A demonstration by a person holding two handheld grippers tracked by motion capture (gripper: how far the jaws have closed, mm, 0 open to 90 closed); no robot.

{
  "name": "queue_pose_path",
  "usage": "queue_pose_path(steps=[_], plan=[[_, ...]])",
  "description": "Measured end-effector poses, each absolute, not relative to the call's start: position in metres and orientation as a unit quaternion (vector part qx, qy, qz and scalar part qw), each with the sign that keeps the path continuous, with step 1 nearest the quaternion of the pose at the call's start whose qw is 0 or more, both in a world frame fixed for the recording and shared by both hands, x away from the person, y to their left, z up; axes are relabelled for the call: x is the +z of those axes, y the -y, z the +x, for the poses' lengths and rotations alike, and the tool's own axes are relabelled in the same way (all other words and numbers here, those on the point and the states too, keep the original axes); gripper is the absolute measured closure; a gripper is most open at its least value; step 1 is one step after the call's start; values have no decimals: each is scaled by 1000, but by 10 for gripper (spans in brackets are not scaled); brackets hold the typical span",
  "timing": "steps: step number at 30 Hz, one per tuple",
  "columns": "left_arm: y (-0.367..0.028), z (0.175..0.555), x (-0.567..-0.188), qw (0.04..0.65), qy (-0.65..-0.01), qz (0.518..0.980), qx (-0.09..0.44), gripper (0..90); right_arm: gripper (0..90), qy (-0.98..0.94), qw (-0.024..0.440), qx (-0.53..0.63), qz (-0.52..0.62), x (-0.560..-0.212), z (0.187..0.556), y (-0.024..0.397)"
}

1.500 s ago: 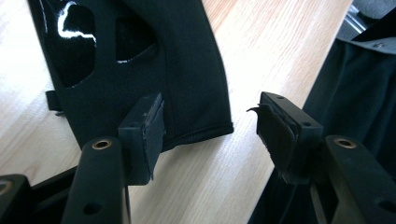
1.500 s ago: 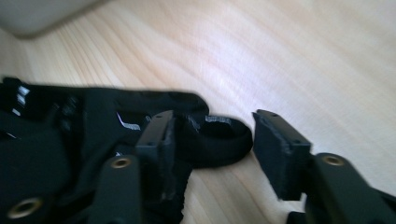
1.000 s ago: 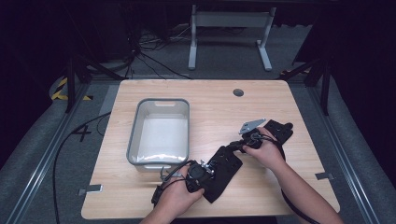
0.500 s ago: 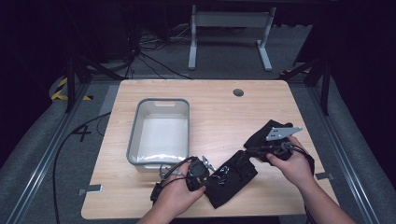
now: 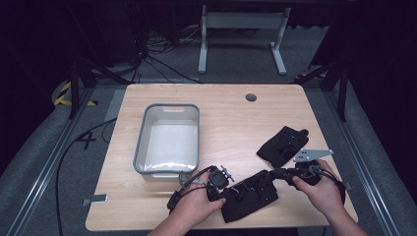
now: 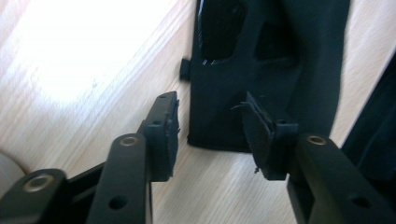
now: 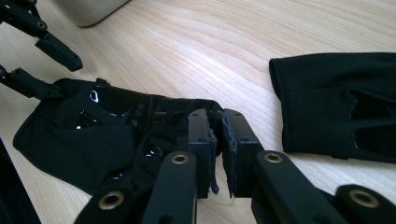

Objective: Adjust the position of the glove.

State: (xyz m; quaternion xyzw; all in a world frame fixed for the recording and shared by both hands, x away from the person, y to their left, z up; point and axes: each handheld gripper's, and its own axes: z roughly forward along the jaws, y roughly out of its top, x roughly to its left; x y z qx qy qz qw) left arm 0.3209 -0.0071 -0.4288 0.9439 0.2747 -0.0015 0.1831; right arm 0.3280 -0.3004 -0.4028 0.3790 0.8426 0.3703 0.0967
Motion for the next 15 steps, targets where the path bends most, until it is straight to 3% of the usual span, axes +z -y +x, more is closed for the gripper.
queue_pose_path(steps=[5,6,9,15], plan=[[10,322,-435,177,-266,947,-19,652,830,-843,101,371,377,-403,326,303],[10,323,-434,181,-260,948,-23,803,831,-843,102,370,376,-402,325,303],[8,321,-430,177,-254,951,-16,851,831,-844,99,369,377,-402,324,304],[-2,324,-410,191,-269,943,35,865,875,-849,93,351,383,-399,313,309]])
